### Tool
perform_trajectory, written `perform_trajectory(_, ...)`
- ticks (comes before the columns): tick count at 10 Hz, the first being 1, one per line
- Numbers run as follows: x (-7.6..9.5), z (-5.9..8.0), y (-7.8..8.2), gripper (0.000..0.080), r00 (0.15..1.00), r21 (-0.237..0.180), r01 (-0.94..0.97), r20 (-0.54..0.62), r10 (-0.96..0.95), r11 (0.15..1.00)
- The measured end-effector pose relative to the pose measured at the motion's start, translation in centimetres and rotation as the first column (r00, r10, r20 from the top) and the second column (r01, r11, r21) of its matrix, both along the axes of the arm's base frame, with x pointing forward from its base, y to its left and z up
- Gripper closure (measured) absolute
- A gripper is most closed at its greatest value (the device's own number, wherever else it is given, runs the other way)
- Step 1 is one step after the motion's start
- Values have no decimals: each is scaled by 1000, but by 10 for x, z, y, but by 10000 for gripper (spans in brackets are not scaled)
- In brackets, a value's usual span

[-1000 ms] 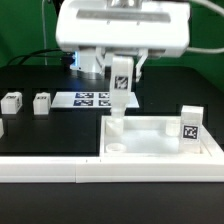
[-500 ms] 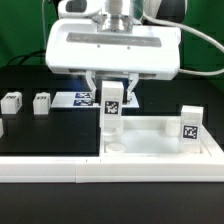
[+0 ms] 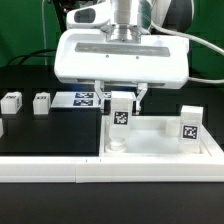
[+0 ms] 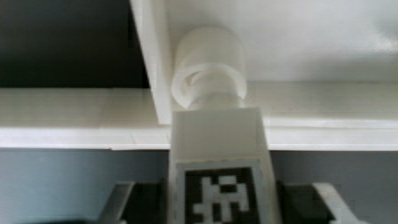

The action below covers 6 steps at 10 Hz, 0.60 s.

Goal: Assemble square table

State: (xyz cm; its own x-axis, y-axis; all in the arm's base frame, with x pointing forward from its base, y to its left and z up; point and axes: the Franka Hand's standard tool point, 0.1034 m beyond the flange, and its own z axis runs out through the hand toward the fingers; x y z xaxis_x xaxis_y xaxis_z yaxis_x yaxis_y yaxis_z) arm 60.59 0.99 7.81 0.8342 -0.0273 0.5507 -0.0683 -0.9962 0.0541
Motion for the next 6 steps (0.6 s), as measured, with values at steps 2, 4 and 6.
perform_trajectory(2, 1, -4, 0, 509, 1000, -2, -1, -2, 1, 1000)
perform_trajectory(4, 0, -8, -1, 509, 1000, -8, -3, 8, 3, 1000)
perform_trajectory(6, 0, -9, -1, 509, 1000, -9, -4, 5, 4, 1000)
